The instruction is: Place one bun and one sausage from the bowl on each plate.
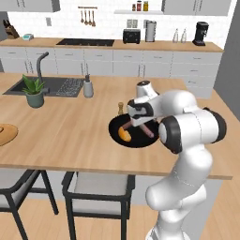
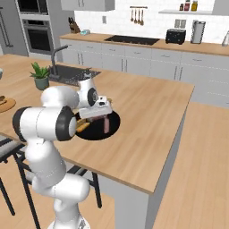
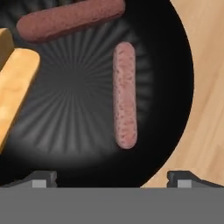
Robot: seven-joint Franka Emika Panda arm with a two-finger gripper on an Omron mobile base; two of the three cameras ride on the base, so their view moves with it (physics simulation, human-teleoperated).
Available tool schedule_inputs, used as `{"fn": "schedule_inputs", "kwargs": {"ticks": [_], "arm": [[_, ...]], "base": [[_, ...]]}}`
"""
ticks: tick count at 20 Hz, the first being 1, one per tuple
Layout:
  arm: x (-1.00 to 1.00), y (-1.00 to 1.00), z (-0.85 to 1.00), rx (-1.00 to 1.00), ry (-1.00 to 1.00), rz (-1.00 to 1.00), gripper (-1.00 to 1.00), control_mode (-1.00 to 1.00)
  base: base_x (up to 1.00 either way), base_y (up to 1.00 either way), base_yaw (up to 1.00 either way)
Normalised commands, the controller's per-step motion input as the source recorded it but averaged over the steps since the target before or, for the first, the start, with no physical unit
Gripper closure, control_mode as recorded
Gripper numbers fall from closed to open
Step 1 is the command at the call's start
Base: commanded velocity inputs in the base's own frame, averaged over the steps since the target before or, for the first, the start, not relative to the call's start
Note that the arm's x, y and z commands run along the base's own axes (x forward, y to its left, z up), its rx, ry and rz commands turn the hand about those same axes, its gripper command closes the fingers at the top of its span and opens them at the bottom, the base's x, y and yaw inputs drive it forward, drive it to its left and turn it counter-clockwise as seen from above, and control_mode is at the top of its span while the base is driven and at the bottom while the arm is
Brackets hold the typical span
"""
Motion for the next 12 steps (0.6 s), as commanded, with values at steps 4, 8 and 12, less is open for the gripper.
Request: {"fn": "schedule_inputs", "kwargs": {"ticks": [4, 8, 12], "arm": [[0.41, -0.26, -0.55, -0.08, 0.06, -0.01, -1.0, -1.0], [0.0, -0.07, -0.48, -0.09, 0.0, -0.03, -1.0, -1.0], [0.04, -0.05, -0.46, -0.05, 0.0, -0.02, -1.0, -1.0]], "base": [[0.0, 0.0, 0.0], [0.0, 0.0, 0.0], [0.0, 0.0, 0.0]]}}
